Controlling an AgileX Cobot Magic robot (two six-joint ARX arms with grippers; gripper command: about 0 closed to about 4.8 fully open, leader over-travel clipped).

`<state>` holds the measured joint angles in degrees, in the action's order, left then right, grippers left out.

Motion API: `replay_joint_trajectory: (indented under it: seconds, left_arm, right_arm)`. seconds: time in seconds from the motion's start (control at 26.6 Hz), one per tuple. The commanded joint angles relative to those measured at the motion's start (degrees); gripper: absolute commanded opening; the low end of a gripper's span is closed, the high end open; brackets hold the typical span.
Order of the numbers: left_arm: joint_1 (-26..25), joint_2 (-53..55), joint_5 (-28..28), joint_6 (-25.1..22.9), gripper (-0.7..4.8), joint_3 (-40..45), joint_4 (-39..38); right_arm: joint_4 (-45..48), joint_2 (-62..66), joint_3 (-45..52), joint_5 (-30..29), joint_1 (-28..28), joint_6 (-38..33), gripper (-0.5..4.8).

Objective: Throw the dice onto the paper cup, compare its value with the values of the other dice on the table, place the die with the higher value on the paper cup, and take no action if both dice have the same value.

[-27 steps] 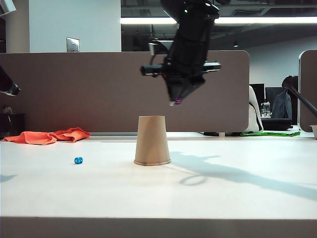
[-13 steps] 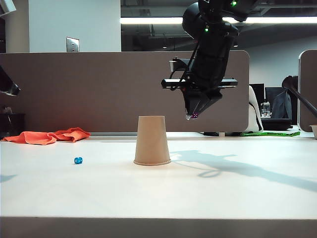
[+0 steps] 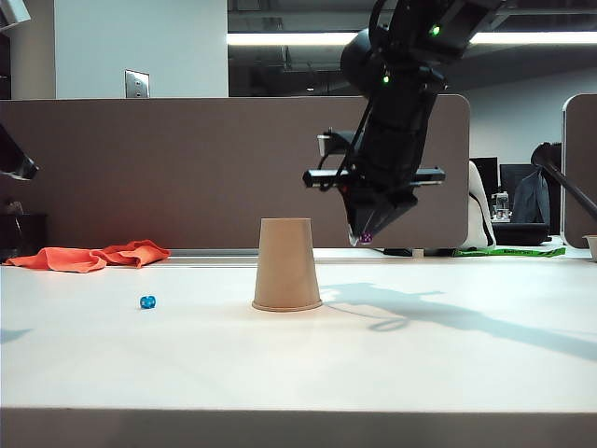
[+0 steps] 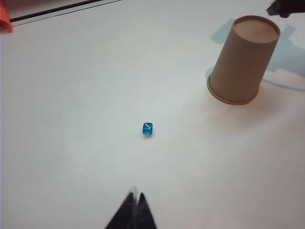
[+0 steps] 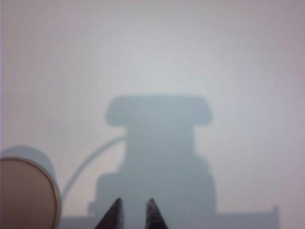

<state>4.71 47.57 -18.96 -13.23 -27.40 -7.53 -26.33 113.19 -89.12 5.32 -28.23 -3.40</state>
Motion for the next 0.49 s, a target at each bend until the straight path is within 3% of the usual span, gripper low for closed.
replay_joint_trajectory:
  seconds: [0.04,0.11,0.19,0.49]
  left_arm:
    - [0.0,-0.1,-0.3,0.2,-0.05,-0.2,0.3]
    - [0.0,-0.1,-0.4,0.2,-0.05,-0.2,0.3]
    - [0.0,-0.1,-0.3,0.2,-0.05,-0.2,0.3]
    - [0.0,-0.1,-0.4,0.2,-0.05,-0.2,0.3]
  right_arm:
    - [1.1,0.2,-0.2,-0.1,0.0,-0.1,0.87]
    - [1.4,0.2,-0.2,-0.1,0.0,-0.1,0.92]
    - [1.6,0.2,-0.2,-0.1,0.0,-0.1,1.32]
    - [1.7,0.2,-0.2,-0.1,0.0,-0.1,1.54]
